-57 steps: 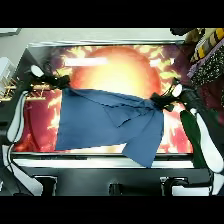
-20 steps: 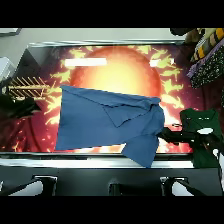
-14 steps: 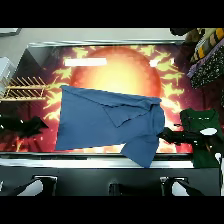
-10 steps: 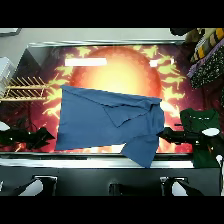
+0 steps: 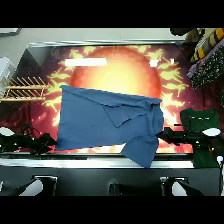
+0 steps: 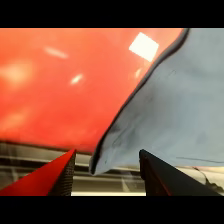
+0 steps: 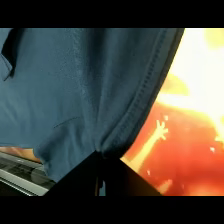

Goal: Fold the clothes and pants, and hang the long-sleeved shirts on hangers.

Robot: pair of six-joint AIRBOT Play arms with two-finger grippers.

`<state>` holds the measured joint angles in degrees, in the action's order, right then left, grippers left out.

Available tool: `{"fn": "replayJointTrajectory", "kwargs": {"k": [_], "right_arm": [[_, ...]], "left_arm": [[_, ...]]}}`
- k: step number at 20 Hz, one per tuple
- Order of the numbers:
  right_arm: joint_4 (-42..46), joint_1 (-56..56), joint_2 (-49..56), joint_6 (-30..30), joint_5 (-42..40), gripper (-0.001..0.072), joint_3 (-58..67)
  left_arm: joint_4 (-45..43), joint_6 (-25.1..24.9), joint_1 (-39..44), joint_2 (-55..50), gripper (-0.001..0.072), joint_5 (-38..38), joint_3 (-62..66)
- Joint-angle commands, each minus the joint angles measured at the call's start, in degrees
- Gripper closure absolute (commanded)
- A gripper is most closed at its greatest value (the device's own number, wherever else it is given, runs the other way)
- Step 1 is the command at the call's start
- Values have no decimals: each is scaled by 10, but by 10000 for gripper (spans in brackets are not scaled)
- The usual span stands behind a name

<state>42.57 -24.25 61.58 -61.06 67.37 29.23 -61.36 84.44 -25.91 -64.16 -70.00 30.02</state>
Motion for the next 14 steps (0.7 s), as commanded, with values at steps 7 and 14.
{"fn": "replayJointTrajectory", "kwargs": {"k": [7,14], "right_arm": [[-2,0,0,0,18,682,0],[6,0,-47,-3,22,683,0]], "left_arm": [[10,-1,0,0,466,26,-41],[7,-5,0,0,465,45,-40]]}}
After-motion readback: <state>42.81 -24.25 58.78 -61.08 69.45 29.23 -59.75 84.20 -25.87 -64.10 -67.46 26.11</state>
